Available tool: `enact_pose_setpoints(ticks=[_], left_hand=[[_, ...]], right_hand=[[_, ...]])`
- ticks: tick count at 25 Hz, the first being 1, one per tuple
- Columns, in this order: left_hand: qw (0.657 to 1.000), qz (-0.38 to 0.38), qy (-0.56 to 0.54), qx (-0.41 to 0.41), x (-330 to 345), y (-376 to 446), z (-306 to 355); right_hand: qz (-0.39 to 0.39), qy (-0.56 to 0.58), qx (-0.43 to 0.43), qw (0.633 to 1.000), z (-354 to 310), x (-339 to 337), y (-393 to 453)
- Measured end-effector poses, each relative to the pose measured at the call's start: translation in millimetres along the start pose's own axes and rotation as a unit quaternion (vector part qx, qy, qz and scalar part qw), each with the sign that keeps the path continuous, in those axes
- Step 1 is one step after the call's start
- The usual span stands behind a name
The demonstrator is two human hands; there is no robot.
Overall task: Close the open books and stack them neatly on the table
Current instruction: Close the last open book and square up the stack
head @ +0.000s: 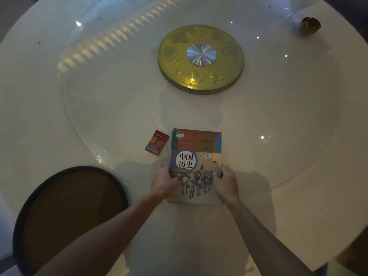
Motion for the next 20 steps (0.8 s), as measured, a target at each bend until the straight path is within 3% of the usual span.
enact_pose_setpoints(ticks=[3, 5, 7, 8, 10, 12, 15, 20], left_hand=[[0.981, 0.094, 0.116, 0.127, -15, 4, 35], [0.955, 0.109, 0.165, 0.223, -23, 7, 79], [0.932, 0.090, 0.210, 0.281, -27, 20, 124], [0.923, 0.083, 0.239, 0.291, -26, 30, 141], [0.904, 0.068, 0.309, 0.287, -22, 54, 164], [0.890, 0.032, 0.369, 0.266, -15, 72, 172], [0.886, -0.007, 0.386, 0.258, -8, 83, 171], [0.893, 0.003, 0.346, 0.287, -9, 85, 161]], right_hand=[[0.111, 0.074, 0.091, 0.987, -9, -23, -36], [0.183, 0.200, 0.209, 0.940, -7, -18, -83], [0.124, 0.379, 0.329, 0.856, -5, 4, -125], [0.074, 0.466, 0.381, 0.795, -8, 16, -137], [0.014, 0.566, 0.435, 0.700, -17, 34, -144], [0.002, 0.614, 0.438, 0.657, -29, 41, -135], [0.018, 0.636, 0.421, 0.646, -40, 45, -114], [0.036, 0.655, 0.428, 0.622, -48, 42, -90]])
Point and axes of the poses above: each hand's wrist, its own y-axis towards the middle knuckle, its own x-axis out of the palm, z = x × y, the point moved 2 cm from there along y, towards the middle knuckle, and after that the axes turned 14 degrees about -x, right-handed, at the moved point
